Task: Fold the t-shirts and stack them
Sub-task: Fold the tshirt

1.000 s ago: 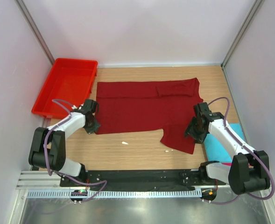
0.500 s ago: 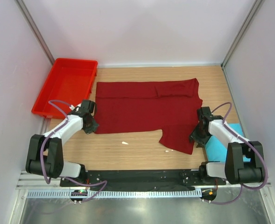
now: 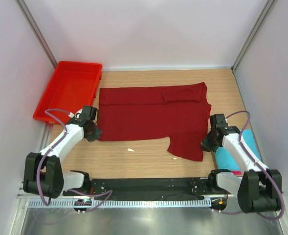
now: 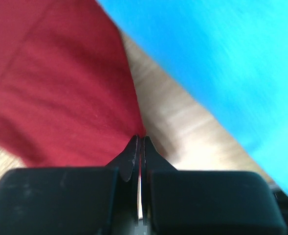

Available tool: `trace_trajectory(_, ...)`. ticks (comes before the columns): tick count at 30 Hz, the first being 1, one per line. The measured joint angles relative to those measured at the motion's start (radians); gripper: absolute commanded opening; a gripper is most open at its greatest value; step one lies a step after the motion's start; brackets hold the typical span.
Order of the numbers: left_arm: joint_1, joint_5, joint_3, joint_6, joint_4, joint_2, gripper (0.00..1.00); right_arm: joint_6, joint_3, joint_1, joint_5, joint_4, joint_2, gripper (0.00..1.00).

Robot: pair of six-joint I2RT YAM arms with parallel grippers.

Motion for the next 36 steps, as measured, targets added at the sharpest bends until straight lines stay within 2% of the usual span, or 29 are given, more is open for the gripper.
trace_trajectory(7, 0.0, -0.014, -0.026, -0.1, -0.116, -0.145, 0.0, 0.015, 0.045, 0.0, 0.017, -0.178, -0.221, 0.01)
trace_trajectory(13, 0.0, -0.032, -0.035, -0.122, -0.182, -0.167, 0.0, 0.009, 0.107, -0.001, 0.024, -0.272, -0.241, 0.01)
trace_trajectory(17, 0.0, -0.047, 0.026, -0.109, -0.2, -0.086, 0.0, -0.021, 0.25, -0.018, 0.03, -0.248, -0.101, 0.01)
trace_trajectory(24, 0.001, -0.093, 0.309, -0.06, -0.203, 0.195, 0.0, -0.093, 0.491, -0.096, 0.016, -0.13, 0.254, 0.01)
trace_trajectory(31, 0.002, -0.121, 0.513, -0.04, -0.204, 0.407, 0.0, -0.135, 0.684, -0.136, -0.009, -0.085, 0.46, 0.01)
trace_trajectory(36, 0.003, -0.144, 0.591, -0.04, -0.223, 0.481, 0.0, -0.163, 0.767, -0.15, -0.058, -0.058, 0.57, 0.01)
